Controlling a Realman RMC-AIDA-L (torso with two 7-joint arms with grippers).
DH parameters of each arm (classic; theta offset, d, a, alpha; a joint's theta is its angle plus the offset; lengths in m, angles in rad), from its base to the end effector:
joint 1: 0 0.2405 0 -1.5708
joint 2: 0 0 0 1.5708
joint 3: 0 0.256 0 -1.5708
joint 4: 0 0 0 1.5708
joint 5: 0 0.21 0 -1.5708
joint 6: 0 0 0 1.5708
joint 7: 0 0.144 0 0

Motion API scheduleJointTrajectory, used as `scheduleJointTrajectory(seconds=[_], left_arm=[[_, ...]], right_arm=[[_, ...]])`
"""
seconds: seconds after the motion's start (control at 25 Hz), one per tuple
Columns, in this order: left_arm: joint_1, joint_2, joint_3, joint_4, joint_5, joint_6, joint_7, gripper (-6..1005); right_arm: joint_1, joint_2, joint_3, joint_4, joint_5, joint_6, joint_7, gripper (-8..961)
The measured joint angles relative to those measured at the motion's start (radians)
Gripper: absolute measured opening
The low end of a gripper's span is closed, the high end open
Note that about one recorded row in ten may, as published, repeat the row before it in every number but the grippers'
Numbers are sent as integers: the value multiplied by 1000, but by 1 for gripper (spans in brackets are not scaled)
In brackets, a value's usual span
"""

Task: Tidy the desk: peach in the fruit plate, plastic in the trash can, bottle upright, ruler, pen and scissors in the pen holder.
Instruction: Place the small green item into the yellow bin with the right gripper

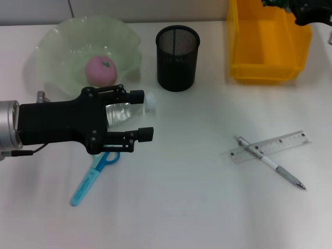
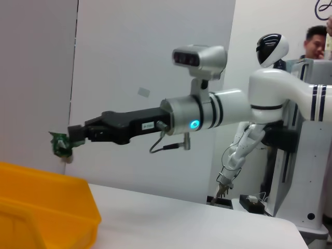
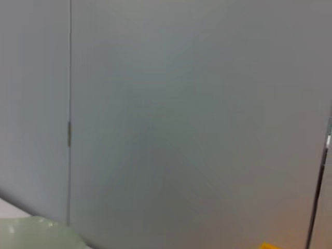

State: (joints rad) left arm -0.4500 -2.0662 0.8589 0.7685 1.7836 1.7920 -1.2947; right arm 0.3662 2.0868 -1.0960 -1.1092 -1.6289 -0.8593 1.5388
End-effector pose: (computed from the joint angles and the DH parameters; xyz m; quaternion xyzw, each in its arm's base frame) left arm -0.2321 0.2981 0.0156 -0.9443 -0.0943 -0.3107 0.0540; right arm 0.2310 0.3985 0.0675 -0.8520 0.1889 0.2285 0.4315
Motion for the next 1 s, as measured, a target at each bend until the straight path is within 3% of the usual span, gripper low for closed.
scheduleJointTrajectory(seconds=[0.2, 0.4, 1.0], left_arm=[[3, 0, -3, 0, -1, -6, 0, 793], [0, 0, -8, 0, -1, -9, 0, 793], [-9, 2, -9, 0, -1, -25, 0, 792]], right_arm=[[50, -5, 12, 132, 138, 40, -122, 94], [83, -6, 19, 186, 163, 58, -161, 103], [104, -8, 28, 232, 158, 111, -128, 155]])
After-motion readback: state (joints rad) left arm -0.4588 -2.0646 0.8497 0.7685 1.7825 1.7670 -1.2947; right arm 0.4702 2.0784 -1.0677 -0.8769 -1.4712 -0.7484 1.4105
